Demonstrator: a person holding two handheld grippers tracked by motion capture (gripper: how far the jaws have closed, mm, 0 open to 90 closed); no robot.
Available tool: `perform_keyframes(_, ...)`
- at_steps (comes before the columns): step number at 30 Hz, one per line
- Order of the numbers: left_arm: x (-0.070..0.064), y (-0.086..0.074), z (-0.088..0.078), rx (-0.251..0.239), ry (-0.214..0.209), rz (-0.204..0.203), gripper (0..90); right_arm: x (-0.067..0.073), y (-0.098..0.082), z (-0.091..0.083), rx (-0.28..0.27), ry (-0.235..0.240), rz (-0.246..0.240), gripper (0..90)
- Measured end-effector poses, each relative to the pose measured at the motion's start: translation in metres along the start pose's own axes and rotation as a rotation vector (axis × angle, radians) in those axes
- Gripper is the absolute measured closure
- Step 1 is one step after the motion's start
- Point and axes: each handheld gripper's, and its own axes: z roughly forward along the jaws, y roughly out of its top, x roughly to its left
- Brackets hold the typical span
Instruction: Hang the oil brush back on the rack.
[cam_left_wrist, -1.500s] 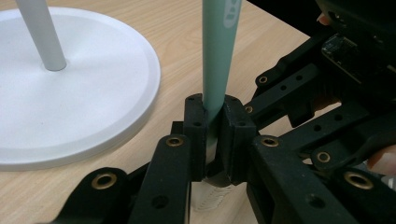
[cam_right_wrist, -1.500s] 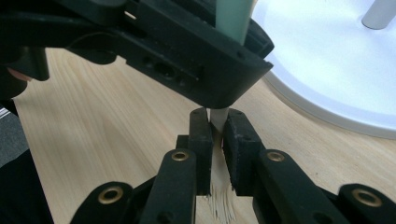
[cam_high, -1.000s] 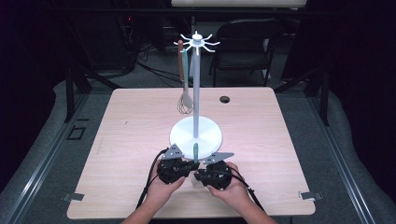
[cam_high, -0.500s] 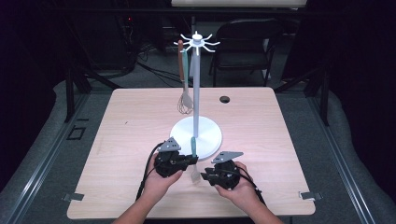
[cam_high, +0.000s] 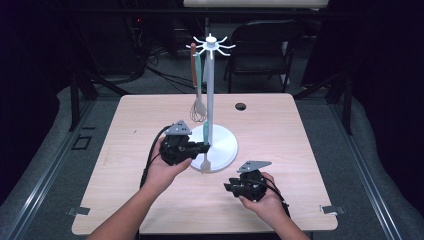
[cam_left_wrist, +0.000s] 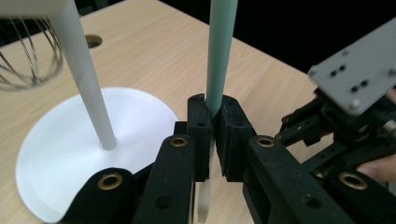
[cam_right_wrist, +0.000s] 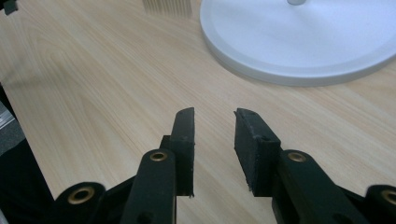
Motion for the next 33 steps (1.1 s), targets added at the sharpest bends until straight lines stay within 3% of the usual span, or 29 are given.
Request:
perform_keyframes(15,0.008,0.075,-0.025,-0.026,0.018,0.042,85.0,-0.009,-0.010,0.000,-0.002,-0.011,0.033,67.1)
perform_keyframes(21,0.009,0.103,-0.033,-0.043,-0.003,0.043,85.0,-0.011,-0.011,0.001,-0.012,-0.018,0.037,67.1)
perform_keyframes(33,0.016,0.130,-0.037,-0.053,-0.028,0.029,85.0,-0.011,-0.014,0.003,-0.009,-0.025,0.037,67.1)
